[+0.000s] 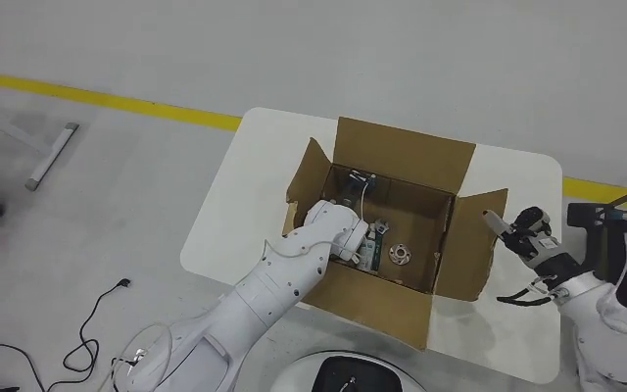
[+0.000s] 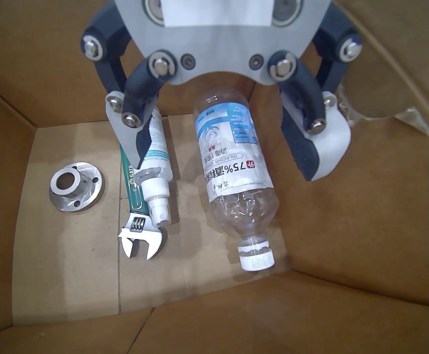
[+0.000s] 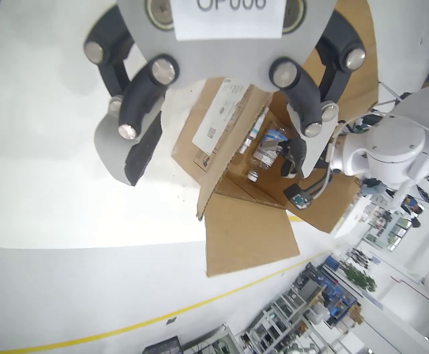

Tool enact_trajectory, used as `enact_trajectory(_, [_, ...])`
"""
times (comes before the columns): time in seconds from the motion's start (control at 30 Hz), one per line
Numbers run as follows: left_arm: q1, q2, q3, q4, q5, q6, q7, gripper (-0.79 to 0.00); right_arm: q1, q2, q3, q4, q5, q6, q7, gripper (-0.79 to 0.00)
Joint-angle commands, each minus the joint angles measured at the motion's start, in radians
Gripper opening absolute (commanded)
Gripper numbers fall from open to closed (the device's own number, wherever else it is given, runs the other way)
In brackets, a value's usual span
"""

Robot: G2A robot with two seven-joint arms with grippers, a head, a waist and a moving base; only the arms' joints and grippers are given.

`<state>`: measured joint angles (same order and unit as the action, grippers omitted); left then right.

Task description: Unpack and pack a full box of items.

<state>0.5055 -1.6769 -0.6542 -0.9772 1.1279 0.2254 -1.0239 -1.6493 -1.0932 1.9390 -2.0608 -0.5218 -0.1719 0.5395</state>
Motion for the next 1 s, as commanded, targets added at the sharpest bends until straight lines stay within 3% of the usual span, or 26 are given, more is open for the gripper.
enact_trajectory(0.0, [0.002, -0.002, -0.005, 0.008, 0.007, 0.003, 0.004, 0.0, -0.001, 0.0, -0.014, 0.013, 0.007, 0.003, 0.01, -0.468])
enact_trajectory(0.03, [0.003, -0.003, -0.007, 0.01, 0.008, 0.006, 0.005, 0.0, -0.001, 0.0, -0.02, 0.02, 0.015, 0.006, 0.015, -0.582])
enact_trajectory(0.1, [0.007, -0.005, -0.012, 0.013, 0.009, 0.009, 0.006, 0.0, 0.0, 0.0, -0.027, 0.029, 0.031, 0.009, 0.026, -0.677])
enact_trajectory(0.13, [0.009, -0.006, -0.014, 0.014, 0.012, 0.01, 0.006, 0.0, 0.001, 0.0, -0.029, 0.033, 0.041, 0.01, 0.03, -0.76])
enact_trajectory(0.17, [0.009, -0.006, -0.014, 0.015, 0.013, 0.011, 0.006, 0.0, 0.002, 0.0, -0.031, 0.037, 0.054, 0.01, 0.035, -0.785])
enact_trajectory(0.97, [0.009, -0.006, -0.014, 0.015, 0.013, 0.011, 0.006, 0.0, 0.009, 0.002, -0.02, 0.047, 0.13, -0.001, 0.04, -0.785])
